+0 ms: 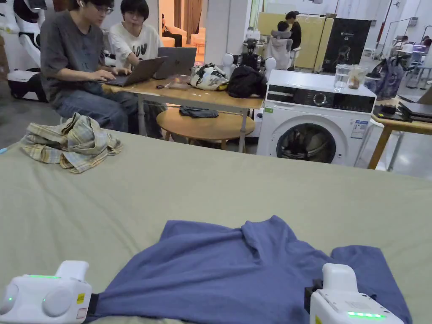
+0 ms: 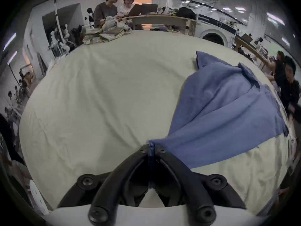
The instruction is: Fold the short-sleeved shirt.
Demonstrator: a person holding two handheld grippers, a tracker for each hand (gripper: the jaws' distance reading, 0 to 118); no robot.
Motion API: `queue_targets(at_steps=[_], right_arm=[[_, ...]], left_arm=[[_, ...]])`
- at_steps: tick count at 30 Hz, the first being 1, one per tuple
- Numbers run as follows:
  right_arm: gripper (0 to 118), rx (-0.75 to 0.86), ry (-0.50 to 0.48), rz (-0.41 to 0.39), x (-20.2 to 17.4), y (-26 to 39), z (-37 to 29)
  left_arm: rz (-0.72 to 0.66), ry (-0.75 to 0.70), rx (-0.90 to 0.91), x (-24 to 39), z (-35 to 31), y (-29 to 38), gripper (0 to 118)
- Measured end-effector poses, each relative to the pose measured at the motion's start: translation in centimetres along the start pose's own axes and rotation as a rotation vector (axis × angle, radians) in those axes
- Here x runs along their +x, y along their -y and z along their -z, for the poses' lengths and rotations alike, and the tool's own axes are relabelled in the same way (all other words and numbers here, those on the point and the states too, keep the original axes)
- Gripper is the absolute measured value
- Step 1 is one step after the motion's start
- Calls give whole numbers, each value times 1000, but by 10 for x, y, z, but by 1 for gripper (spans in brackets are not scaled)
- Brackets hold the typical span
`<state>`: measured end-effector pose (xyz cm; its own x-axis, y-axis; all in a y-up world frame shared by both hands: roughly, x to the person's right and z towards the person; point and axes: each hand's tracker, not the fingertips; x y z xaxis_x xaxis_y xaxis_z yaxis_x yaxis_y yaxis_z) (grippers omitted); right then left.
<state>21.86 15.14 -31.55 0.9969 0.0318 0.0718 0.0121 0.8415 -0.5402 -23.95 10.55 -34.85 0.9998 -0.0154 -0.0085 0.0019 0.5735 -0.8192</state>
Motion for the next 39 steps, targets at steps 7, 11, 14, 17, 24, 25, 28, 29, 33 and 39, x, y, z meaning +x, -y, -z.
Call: queue_targets(at_steps=[7, 11, 14, 17, 24, 25, 28, 29, 33, 39], right_arm=[[54, -165, -15, -74, 40, -87, 99], [58, -306, -38, -54, 55, -115, 166], [58, -357, -46, -44, 56, -116, 201], [56, -462, -57, -69, 56, -108, 229], [0, -442, -81, -44, 56, -99, 229], [0, -449, -85, -39, 56, -98, 227], [0, -360, -85, -11, 58, -103, 210], [0, -311, -80, -6, 59, -106, 200], [0, -192, -74, -13, 66, -124, 158], [0, -12, -31, -31, 83, -155, 75]], left_arm=[[-93, 67, 45, -15, -20, 9, 0], [-124, 94, 60, -17, -29, 12, 0], [-120, 94, 61, -19, -30, 12, 0], [-128, 99, 58, -18, -30, 12, 0], [-108, 90, 68, -14, -33, 8, 0], [-109, 91, 71, -15, -34, 7, 0], [-116, 86, 88, -17, -36, 5, 0], [-121, 89, 96, -19, -38, 4, 0], [-124, 99, 142, -23, -49, -6, 0], [-135, 141, 276, -20, -87, -43, 0]])
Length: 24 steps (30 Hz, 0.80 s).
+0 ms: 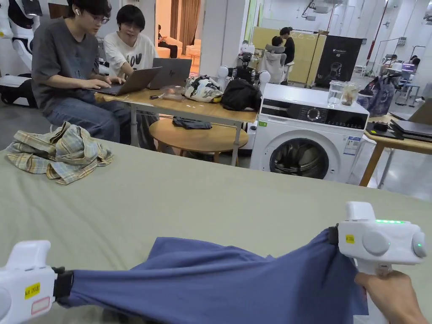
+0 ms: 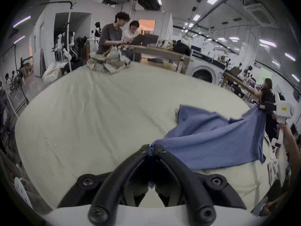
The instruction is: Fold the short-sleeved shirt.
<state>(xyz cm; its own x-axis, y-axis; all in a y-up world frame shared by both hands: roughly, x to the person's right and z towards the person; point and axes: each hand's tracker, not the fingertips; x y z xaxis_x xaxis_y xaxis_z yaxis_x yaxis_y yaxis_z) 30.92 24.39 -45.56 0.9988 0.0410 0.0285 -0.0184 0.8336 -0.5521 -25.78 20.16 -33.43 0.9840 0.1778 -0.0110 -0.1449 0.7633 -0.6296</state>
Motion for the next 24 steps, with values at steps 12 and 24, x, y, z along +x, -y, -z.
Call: queue_targets(at_steps=[12, 24], right_arm=[[0, 282, 152, 41, 62, -62, -153], [0, 395, 285, 102, 97, -144, -219]], left_arm=[[76, 106, 205, 70, -57, -164, 0], [161, 123, 297, 136, -83, -296, 0]])
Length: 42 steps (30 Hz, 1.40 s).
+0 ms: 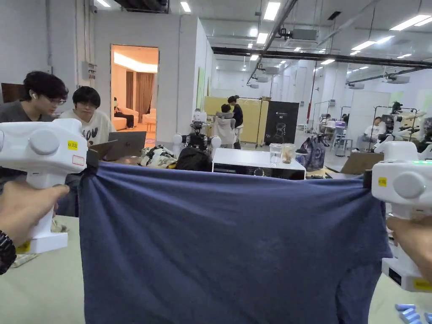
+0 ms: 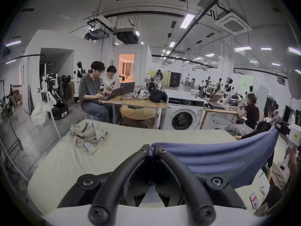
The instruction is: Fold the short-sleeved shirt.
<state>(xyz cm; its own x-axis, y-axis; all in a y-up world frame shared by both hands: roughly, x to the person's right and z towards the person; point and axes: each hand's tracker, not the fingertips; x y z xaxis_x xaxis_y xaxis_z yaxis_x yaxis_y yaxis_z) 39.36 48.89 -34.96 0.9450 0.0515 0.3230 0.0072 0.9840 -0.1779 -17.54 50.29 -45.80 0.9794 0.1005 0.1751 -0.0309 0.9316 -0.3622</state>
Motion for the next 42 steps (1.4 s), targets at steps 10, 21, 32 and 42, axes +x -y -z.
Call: queue_targets(at_steps=[10, 21, 32, 42], right_arm=[[0, 61, 26, 3, -23, -72, 50], [0, 133, 26, -23, -39, -110, 84], [0, 22, 13, -50, -28, -7, 66], [0, -17, 10, -119, -20, 60, -29]], left_arm=[[15, -47, 72, -5, 32, -80, 0], [36, -80, 132, -12, 42, -111, 0], [56, -64, -8, -19, 47, 2, 0], [18, -27, -44, -26, -31, 99, 0]])
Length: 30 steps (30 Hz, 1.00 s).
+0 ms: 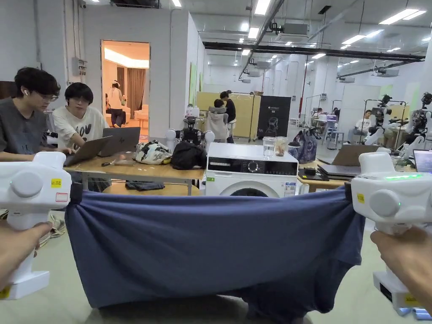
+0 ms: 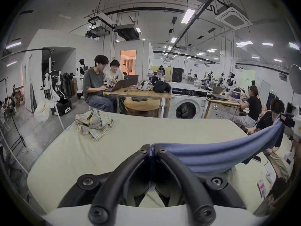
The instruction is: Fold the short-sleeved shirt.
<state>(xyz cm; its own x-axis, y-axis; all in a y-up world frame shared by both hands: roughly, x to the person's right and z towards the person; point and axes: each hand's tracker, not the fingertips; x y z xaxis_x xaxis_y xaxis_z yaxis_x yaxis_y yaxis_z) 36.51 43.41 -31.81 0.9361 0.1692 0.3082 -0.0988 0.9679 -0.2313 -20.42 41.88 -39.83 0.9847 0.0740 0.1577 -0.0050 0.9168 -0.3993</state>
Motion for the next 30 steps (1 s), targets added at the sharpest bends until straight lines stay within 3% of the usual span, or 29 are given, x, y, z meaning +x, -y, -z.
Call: queue_targets(at_steps=[6, 15, 19, 30], right_arm=[[0, -26, -15, 4, -2, 35, -55], [0, -195, -75, 4, -14, 124, -86], [0, -324, -104, -8, -23, 171, -99], [0, -610, -148, -48, -36, 294, -95]], left_arm=[[4, 16, 3, 0, -38, 47, 0], [-60, 44, -123, -21, -68, 145, 0], [-109, 59, -255, -31, -71, 202, 0], [-44, 41, -640, -46, -44, 328, 0]])
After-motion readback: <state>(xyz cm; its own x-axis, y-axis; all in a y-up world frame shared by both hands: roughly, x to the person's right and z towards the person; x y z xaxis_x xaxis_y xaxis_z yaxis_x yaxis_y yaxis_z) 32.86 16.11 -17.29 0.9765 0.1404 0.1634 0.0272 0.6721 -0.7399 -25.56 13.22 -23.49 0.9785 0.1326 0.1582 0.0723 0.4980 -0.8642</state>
